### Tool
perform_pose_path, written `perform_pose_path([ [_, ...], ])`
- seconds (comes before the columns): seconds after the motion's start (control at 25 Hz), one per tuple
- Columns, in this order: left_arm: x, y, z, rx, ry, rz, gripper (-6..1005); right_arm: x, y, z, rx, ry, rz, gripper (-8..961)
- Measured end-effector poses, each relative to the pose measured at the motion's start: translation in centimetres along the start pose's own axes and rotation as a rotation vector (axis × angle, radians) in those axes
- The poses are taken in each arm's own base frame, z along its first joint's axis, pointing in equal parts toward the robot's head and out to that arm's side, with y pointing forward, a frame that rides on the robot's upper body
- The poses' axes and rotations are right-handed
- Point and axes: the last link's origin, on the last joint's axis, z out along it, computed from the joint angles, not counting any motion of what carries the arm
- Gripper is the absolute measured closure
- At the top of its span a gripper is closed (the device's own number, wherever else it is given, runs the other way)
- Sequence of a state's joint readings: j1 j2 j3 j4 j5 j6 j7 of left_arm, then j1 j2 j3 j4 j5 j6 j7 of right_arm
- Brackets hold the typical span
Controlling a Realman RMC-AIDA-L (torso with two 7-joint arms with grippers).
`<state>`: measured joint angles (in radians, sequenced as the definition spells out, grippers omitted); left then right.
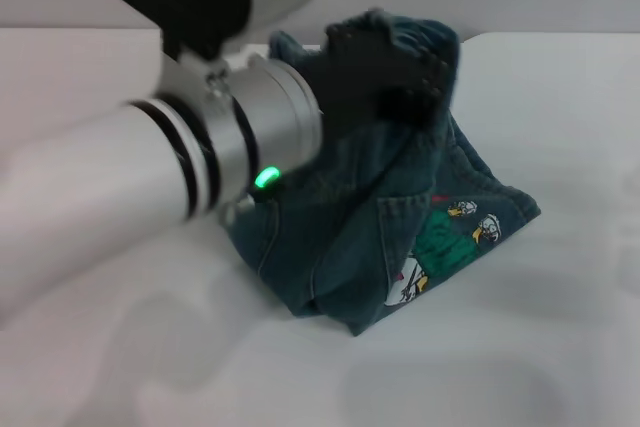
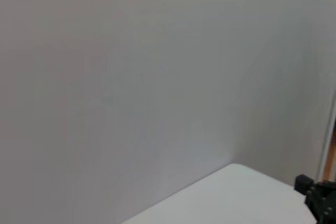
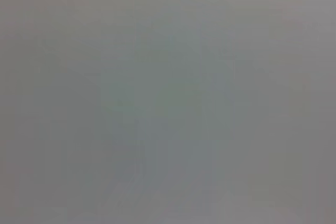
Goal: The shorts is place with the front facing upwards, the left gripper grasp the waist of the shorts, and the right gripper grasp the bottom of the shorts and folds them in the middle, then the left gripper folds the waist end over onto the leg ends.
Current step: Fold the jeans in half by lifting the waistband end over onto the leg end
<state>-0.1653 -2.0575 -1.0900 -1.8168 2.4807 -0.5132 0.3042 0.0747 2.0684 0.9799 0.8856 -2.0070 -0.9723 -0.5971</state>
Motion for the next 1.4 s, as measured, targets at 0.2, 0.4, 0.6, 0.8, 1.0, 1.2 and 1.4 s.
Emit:
perform_pose_path([
  [0.2,-2.1,1.7,1.6,-0.037,0.001,0.015,875,0.0,0.0,-0.1,-0.001,0.002,0.000,954],
  [0.4,-3.9,2.5,2.7,-0.065,-0.017,-0.032,838,-0.2,0.3,0.0,-0.020,-0.006,-0.008,954],
  [0.6,-4.3,2.8,3.0,-0.077,-0.022,-0.032,698,-0.4,0.6,0.0,-0.033,-0.014,-0.010,954],
  [0.8,-4.6,3.3,4.3,-0.109,-0.047,0.027,557,-0.4,0.8,-0.3,-0.044,-0.018,-0.019,954],
  [1.0,-4.6,4.1,5.5,-0.172,-0.131,0.108,394,-0.3,0.8,-0.6,-0.052,-0.011,-0.019,954],
  [1.2,-4.4,4.3,5.8,-0.188,-0.130,0.198,219,-0.2,0.9,-0.7,-0.061,-0.003,-0.023,954],
  [1.4,-4.0,4.3,6.1,-0.208,-0.156,0.253,147,-0.1,1.0,-0.7,-0.067,0.004,-0.022,954],
])
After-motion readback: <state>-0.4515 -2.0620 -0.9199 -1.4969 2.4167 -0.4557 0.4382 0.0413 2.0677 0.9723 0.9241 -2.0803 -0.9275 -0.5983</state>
